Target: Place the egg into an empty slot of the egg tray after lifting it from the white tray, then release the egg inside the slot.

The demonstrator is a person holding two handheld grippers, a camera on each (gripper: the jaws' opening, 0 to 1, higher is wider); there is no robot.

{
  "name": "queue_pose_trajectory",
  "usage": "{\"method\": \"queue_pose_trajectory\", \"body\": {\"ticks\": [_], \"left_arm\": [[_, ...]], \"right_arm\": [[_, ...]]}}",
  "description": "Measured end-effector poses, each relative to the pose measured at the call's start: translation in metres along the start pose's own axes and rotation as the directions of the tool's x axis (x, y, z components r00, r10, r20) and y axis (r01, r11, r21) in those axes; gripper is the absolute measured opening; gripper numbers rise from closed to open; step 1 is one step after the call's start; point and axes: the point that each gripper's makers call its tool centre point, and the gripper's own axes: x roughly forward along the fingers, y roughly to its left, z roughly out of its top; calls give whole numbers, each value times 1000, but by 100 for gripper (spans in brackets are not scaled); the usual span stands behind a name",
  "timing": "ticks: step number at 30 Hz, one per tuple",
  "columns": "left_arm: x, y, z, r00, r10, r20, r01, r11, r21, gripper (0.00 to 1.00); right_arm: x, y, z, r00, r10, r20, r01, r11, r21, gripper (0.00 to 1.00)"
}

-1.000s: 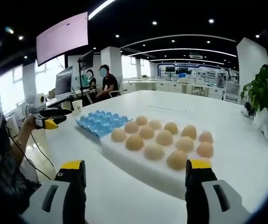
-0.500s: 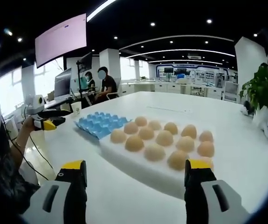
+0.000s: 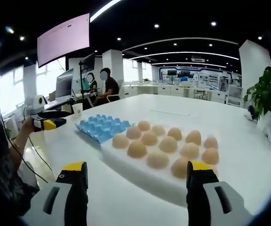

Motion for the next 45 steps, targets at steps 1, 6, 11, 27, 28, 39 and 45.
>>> {"method": "queue_pose_trajectory", "body": {"ticks": [1, 6, 11, 27, 28, 39, 45], "left_arm": [[0, 0, 1, 1000, 5, 1, -5, 1000, 6, 100], [-1, 3, 5, 999, 31, 11, -31, 999, 41, 100], [-2, 5, 6, 999, 44, 10, -44, 998, 48, 100], [-1, 4, 1, 999, 41, -8, -41, 999, 36, 100], [-2, 4, 1, 999, 42, -8, -42, 998, 37, 100], [-2, 3, 2, 999, 40, -15, -39, 998, 47, 100], [-1, 2, 3, 999, 39, -14, -39, 998, 50, 100]], "right_arm": [[1, 0, 1, 1000, 3, 1, -3, 1000, -1, 89], [7, 2, 3, 1000, 15, 5, -15, 1000, -2, 89], [12, 4, 6, 1000, 25, 12, -25, 1000, 0, 89], [26, 4, 21, 999, 33, 36, -33, 999, -13, 87], [28, 4, 22, 999, 33, 38, -33, 999, -12, 87], [44, 4, 33, 997, 47, 61, -47, 999, -6, 86], [51, 3, 39, 996, 54, 72, -55, 998, 5, 84]]}}
